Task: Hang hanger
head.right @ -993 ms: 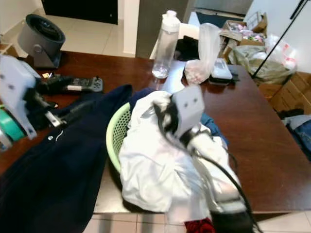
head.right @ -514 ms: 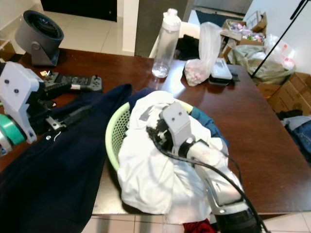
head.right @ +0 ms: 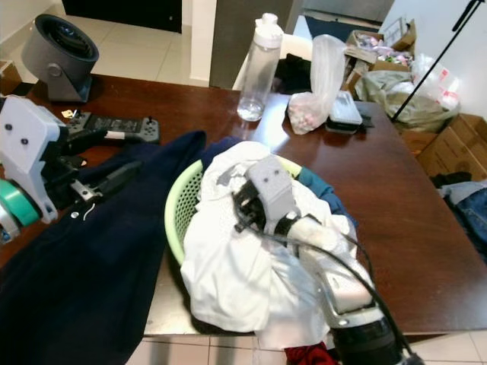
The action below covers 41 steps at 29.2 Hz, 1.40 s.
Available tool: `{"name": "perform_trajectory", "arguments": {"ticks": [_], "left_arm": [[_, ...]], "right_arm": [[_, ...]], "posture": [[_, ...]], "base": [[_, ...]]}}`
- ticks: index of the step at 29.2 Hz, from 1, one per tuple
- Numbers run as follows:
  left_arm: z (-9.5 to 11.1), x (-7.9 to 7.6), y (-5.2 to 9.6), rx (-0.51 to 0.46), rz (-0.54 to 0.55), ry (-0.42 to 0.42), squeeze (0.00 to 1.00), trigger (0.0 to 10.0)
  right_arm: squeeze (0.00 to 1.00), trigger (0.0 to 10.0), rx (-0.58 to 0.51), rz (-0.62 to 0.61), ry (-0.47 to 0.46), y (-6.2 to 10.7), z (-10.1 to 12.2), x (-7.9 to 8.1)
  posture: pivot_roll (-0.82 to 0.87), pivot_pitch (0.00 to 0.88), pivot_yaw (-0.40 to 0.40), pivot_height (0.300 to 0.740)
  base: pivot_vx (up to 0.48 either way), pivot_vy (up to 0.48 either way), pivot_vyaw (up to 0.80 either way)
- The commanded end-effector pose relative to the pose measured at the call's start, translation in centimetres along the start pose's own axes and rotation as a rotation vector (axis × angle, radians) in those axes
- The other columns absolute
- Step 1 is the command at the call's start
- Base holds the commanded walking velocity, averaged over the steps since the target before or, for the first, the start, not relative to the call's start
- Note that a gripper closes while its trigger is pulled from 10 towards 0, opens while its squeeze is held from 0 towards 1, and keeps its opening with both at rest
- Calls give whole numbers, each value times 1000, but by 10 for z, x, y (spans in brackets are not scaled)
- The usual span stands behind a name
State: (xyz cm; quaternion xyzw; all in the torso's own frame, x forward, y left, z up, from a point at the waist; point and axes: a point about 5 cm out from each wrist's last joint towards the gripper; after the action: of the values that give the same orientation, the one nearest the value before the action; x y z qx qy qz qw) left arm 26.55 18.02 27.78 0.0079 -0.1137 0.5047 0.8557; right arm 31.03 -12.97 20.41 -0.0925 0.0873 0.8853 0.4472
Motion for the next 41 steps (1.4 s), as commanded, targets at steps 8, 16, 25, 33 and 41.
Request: {"name": "perform_trajectory", "arguments": {"ticks": [8,16,25,33,41], "left_arm": [[-3,5,-5,-27,16,93,0,10000],[28,2,-15,-347,-221,472,0,10000],[12,-8,-45,-231,-293,373,0,10000],[-16,-9,-57,-44,-388,231,0,10000],[-27,-35,-64,31,-660,106,0,10000]], "right_arm": [[0,10000,-943,350,-494,62,127,-14],[0,10000,-984,625,-498,72,141,2],[0,10000,-1048,778,-491,83,169,5],[0,10000,-1117,882,-452,97,193,-1],[0,10000,-1164,1002,-433,97,222,-6]], "posture": [[116,83,-9,740],[110,74,-14,740],[98,65,-9,740],[85,60,10,740],[77,46,7,740]], "base": [[0,0,0],[0,0,0],[0,0,0],[0,0,0],[0,0,0]]}}
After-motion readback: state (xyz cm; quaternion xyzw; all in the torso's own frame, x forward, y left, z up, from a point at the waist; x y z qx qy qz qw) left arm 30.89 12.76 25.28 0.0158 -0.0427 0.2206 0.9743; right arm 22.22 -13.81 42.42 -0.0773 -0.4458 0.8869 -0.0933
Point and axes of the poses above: a point about 5 cm out from each wrist's last joint towards the gripper, its own y axis pointing back from the gripper into the wrist, its own z axis along the axis of the wrist's last joint, x = y × z, and after that the axes turned 10 degrees about y, right-handed
